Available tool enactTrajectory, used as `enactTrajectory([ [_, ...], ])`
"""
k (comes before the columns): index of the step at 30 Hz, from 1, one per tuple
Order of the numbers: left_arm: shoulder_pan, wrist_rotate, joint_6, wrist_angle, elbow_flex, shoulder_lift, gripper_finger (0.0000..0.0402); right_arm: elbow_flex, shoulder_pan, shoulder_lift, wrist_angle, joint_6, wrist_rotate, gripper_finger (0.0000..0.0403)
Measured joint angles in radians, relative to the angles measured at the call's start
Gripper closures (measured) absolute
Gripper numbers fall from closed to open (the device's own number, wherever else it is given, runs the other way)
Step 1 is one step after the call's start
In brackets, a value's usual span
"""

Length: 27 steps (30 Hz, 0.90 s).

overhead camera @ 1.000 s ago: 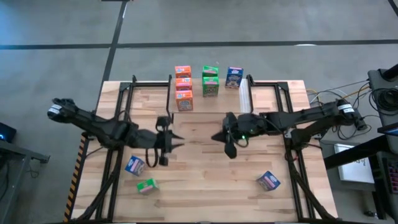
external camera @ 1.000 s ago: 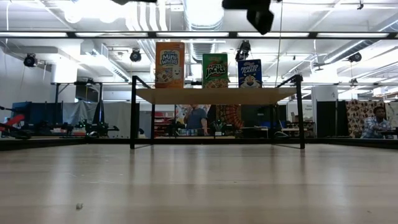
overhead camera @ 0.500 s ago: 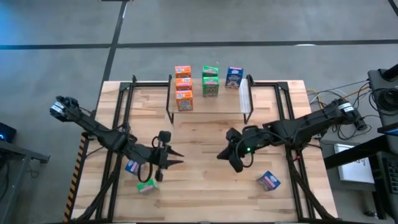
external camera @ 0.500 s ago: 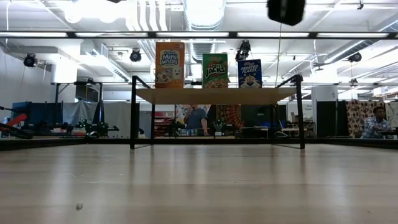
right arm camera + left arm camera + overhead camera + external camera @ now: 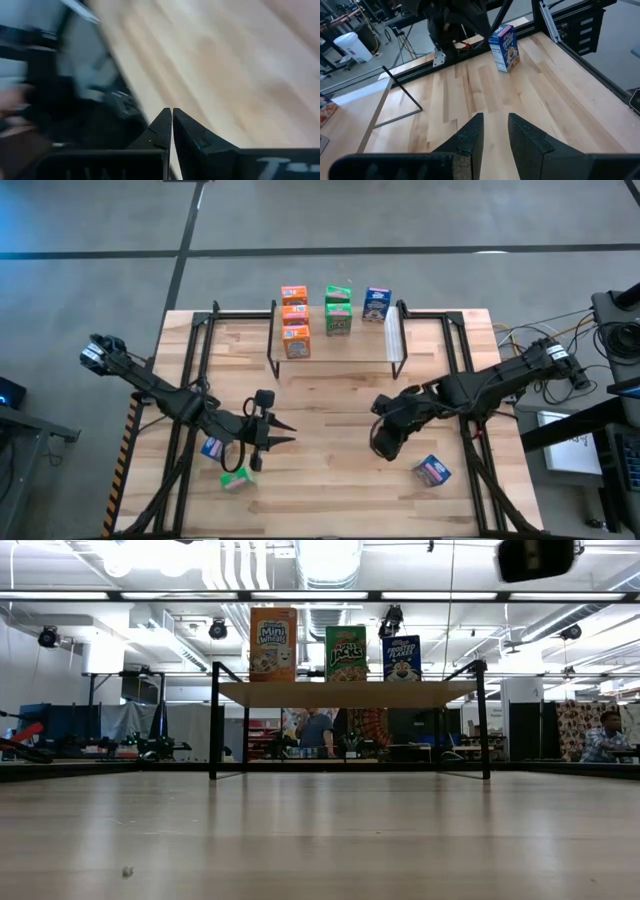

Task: Stack cereal on shelf
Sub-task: Put the right blue cereal box aligned with the other blue cereal box on the shelf

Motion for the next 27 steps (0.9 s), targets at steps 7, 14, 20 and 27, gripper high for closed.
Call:
enactTrajectory([
  [7, 0.0, 0.0, -0.003, -0.001, 0.001, 0.0, 0.0329, 0.221, 0.07, 0.093, -0.675, 0.09, 0.055, 0.0394],
  [14, 0.0, 0.0, -0.003, -0.001, 0.001, 0.0, 0.0329, 0.24, 0.151, 0.144, -0.828, 0.179, -0.007, 0.0392],
  [20, 0.0, -0.004, 0.085, -0.004, 0.027, 0.0, 0.0329, 0.238, 0.183, 0.155, -0.831, 0.246, -0.048, 0.0352],
  [27, 0.0, -0.094, 0.128, -0.052, 0.088, -0.002, 0.0329, 0.234, 0.227, 0.155, -0.827, 0.403, -0.056, 0.0234],
])
